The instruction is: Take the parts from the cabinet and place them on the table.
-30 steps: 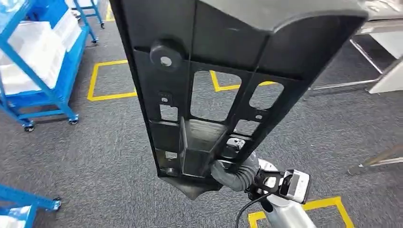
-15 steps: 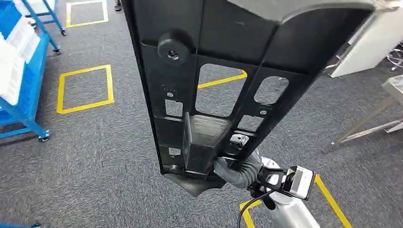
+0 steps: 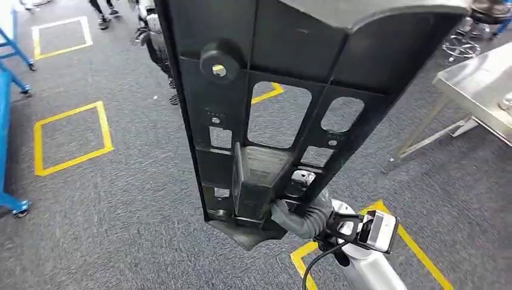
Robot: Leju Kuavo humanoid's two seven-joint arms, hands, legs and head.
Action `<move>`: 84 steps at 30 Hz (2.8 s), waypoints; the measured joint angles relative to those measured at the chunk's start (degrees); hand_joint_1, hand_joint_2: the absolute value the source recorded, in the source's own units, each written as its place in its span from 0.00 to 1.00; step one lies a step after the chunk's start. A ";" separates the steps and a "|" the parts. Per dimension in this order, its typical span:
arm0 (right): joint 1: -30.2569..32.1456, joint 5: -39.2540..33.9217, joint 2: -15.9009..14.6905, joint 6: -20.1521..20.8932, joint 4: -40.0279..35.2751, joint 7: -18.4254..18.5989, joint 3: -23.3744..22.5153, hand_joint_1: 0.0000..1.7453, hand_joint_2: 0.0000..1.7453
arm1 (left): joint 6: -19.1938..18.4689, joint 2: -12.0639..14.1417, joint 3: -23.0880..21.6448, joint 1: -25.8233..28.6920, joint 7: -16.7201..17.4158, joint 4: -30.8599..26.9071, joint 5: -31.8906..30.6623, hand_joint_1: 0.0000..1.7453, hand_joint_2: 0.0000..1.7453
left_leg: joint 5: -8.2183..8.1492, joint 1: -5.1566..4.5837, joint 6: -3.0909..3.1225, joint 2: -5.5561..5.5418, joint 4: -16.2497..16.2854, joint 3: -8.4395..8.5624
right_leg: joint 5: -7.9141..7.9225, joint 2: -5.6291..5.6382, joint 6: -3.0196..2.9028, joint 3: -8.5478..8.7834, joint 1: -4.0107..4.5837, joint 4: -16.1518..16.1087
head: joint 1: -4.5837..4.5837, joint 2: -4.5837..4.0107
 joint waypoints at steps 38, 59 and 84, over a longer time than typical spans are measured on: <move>-0.81 -0.07 -0.52 -0.48 0.90 0.00 0.00 1.00 1.00 | -0.68 -0.39 0.50 -0.76 0.46 0.00 0.76 0.00 1.00 | 5.75 0.40 1.95 -2.79 -14.68 6.30 | 0.48 4.36 2.38 -0.93 -0.19 0.11 | 0.15 0.00; -2.11 -1.00 -0.37 -0.66 2.32 0.00 0.02 1.00 1.00 | -1.31 -0.59 1.20 -0.63 0.61 0.00 0.44 0.00 1.00 | -3.96 0.06 -0.34 0.07 4.10 -1.40 | 0.53 -1.54 0.38 0.09 -0.33 -0.82 | 0.04 0.00; -2.57 -1.42 0.15 -0.52 4.57 0.68 -0.70 1.00 1.00 | -1.62 -0.70 1.77 -1.03 2.08 0.00 0.11 0.00 1.00 | 3.96 -0.12 0.39 6.46 -14.89 7.99 | 0.32 -5.72 1.30 -0.67 -0.32 -0.12 | 0.50 0.00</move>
